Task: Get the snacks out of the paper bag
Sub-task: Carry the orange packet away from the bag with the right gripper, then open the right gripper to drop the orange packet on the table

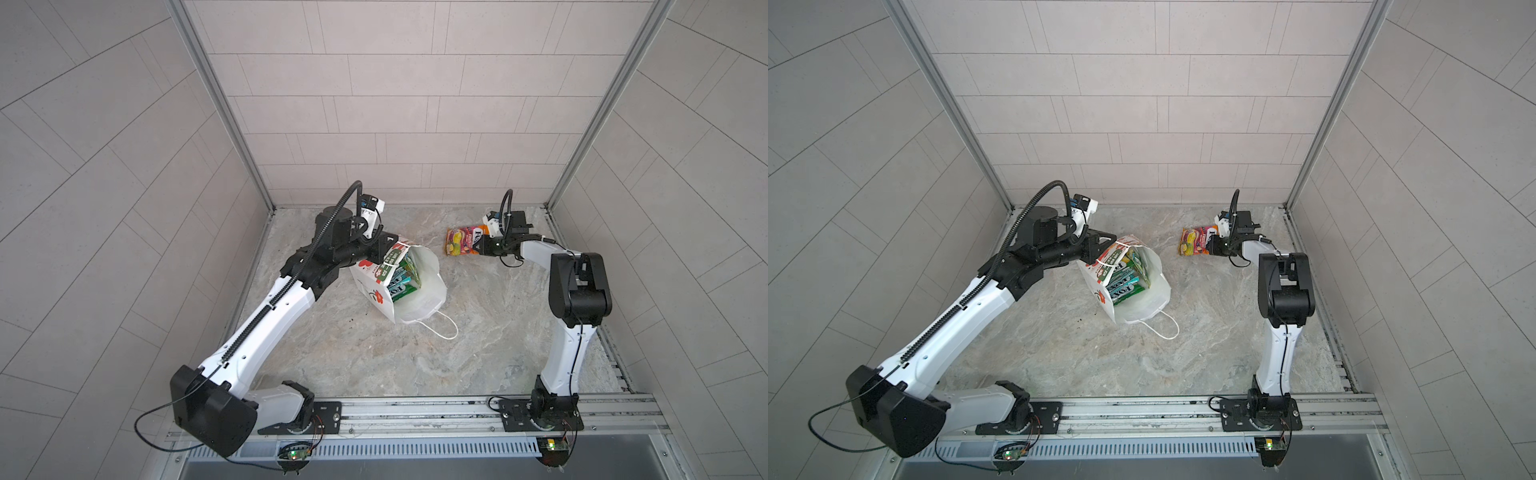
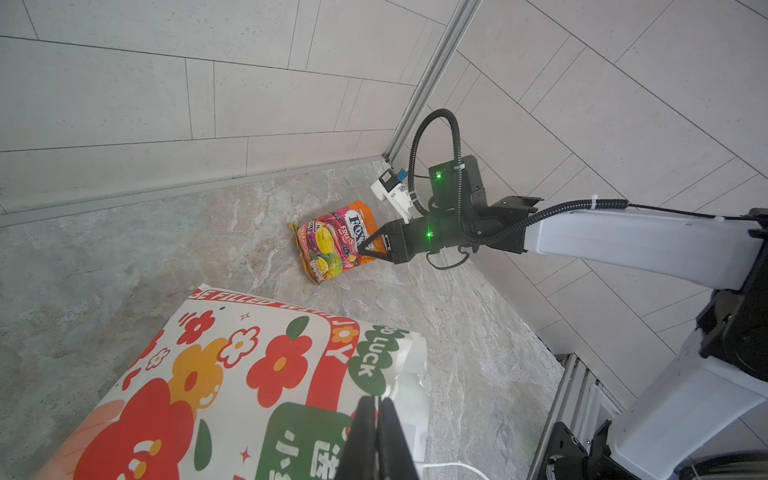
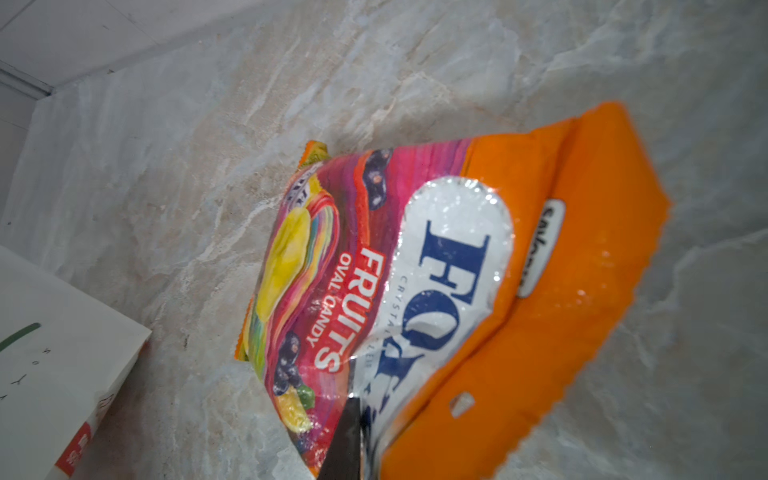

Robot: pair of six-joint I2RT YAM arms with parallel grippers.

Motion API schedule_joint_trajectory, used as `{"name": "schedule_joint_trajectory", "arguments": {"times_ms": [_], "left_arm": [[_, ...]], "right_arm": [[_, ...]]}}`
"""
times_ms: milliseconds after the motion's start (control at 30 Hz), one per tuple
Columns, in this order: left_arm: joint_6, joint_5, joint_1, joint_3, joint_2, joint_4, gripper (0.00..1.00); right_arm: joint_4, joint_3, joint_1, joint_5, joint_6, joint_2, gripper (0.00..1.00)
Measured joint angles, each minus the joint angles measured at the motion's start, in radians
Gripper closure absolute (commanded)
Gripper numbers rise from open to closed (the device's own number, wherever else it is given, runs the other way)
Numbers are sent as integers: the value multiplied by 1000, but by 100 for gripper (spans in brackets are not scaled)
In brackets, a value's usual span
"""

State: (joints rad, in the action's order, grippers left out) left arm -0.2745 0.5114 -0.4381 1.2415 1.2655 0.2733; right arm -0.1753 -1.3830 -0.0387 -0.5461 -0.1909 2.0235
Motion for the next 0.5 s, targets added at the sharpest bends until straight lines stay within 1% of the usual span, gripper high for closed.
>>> {"name": "schedule_joint_trajectory", "arguments": {"times_ms": [100, 200, 267, 367, 500], "left_arm": [[-11, 4, 3, -4, 0, -15, 100], [-23, 21, 6, -12, 0, -28, 100], [-32, 29, 6, -17, 0, -43, 100], [-42, 46, 6, -19, 0, -55, 100], [-51, 58, 6, -19, 0, -62, 100]], "right_arm": [[-26, -20, 0, 53, -4, 0, 62], [-38, -21, -1, 94, -5, 0, 55], [-42, -7, -1, 117, -3, -7, 54], [-48, 50, -1, 148, -8, -57, 53], [-32, 168, -1, 167, -21, -204, 53]]}}
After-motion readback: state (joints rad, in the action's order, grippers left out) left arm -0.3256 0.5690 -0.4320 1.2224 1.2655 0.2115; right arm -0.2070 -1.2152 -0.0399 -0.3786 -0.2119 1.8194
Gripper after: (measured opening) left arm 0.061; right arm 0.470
